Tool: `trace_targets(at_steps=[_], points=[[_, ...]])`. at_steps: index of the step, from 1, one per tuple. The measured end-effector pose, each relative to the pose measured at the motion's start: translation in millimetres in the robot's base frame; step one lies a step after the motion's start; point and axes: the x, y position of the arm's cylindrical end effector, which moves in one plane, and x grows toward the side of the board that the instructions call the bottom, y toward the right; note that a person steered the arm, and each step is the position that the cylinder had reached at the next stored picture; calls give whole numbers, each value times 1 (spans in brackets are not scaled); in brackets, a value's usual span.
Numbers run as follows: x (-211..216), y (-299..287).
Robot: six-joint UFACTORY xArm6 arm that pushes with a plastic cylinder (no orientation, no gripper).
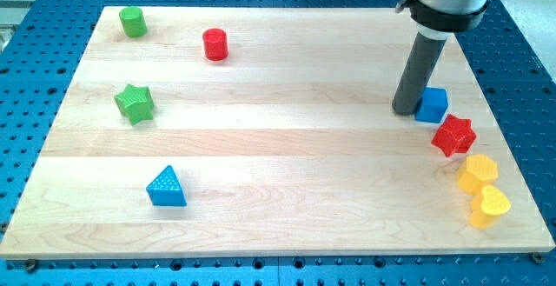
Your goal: Push the green star below the red circle
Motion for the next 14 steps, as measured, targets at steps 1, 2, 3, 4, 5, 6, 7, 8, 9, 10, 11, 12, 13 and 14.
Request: trace_targets(at_steps=[1, 2, 3, 4, 5, 6, 7, 8, 9, 10, 11, 12, 13, 14], points=[[15, 7], [22, 3], [14, -93], [35, -214], [44, -336], [0, -403], [-23, -412], [-15, -453], [-36, -436], [-50, -400], [-35, -340], [-40, -351], [-79, -361], [-81, -311]])
